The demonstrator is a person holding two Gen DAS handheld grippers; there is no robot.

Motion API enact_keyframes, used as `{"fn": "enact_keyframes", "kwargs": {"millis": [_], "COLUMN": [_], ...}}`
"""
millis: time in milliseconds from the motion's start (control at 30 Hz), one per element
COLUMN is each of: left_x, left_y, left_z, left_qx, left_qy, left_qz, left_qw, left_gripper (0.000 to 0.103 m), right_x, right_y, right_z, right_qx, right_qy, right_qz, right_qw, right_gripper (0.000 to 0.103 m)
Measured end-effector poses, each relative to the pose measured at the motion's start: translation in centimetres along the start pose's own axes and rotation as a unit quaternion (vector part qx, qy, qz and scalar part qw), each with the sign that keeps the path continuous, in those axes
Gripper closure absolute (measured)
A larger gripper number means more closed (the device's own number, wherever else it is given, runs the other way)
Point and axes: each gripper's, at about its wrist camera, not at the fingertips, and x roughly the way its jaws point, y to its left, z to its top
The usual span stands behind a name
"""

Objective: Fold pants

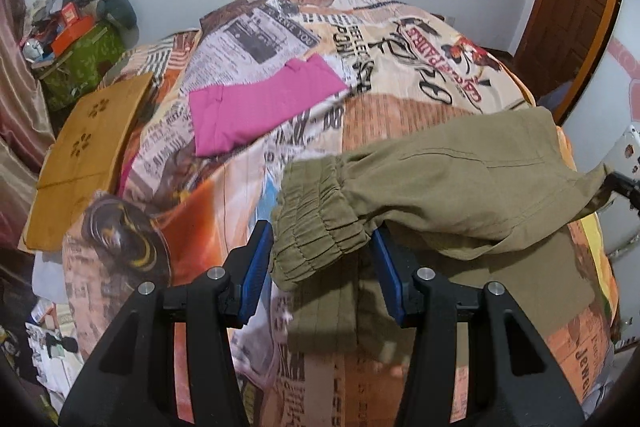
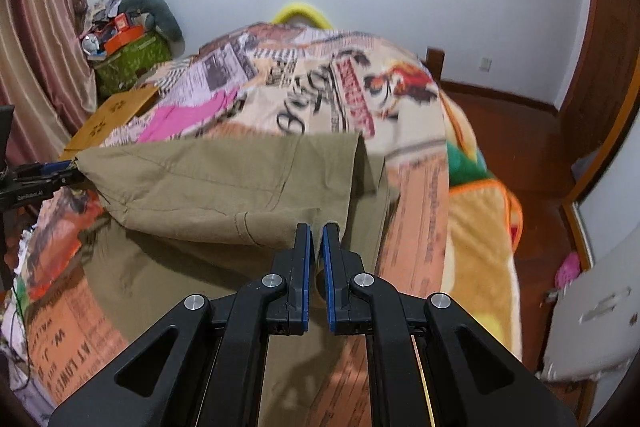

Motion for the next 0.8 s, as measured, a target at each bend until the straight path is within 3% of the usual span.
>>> {"fn": "enact_keyframes", "kwargs": {"millis": [467, 800], "left_x": [1.6, -1.1], "left_y": [0.3, 0.2], "left_z": [-5.0, -5.3], "left_qx": [0.006, 0.036], "left_qy": [0.056, 0.038], "left_qz": [0.008, 0.033], "left_qw": [0.9984, 0.9981], "left_gripper": [0.053, 0.053], "right_x": [0.6, -1.4], "right_y": [-0.2, -0.1], "right_z": [-7.3, -7.8], "right_qx": [0.020, 0.026], "right_qy": [0.064, 0.061], "right_qz": [-0.002, -0.018], "right_qw": [0.998, 0.998], "right_gripper": [0.098, 0.094]}}
